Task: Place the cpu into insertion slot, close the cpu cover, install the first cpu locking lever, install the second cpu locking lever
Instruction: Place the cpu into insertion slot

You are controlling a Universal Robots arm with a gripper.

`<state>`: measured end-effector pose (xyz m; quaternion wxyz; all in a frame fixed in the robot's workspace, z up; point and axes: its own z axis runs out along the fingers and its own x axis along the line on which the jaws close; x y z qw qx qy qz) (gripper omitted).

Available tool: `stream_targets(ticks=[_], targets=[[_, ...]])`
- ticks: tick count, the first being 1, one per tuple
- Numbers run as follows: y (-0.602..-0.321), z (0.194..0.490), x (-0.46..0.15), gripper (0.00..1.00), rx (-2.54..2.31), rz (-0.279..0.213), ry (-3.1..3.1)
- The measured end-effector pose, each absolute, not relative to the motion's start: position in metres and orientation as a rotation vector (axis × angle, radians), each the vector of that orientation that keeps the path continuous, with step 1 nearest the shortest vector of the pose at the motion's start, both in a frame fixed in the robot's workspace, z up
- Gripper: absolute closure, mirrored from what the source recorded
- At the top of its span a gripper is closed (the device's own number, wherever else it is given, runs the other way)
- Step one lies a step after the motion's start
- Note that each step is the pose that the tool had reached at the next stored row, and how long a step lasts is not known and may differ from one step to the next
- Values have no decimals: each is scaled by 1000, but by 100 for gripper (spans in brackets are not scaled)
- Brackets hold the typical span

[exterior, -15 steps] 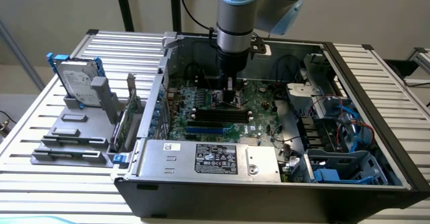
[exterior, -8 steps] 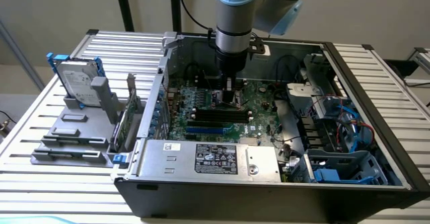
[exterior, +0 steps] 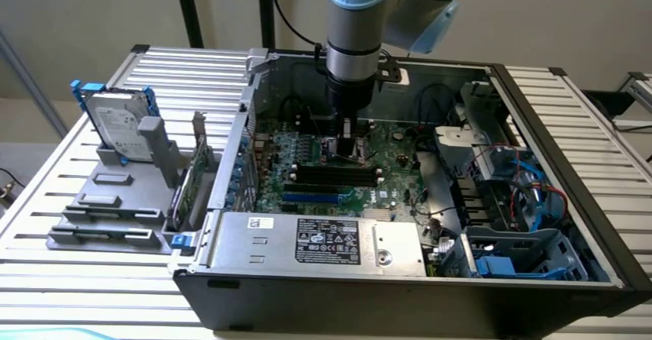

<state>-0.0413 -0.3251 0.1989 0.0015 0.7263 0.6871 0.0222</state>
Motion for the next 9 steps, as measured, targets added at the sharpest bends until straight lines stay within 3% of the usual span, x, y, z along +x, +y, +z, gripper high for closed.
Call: stream_targets(ticks=[9], targets=[[-325,198,-41,45,2284,71,2150]])
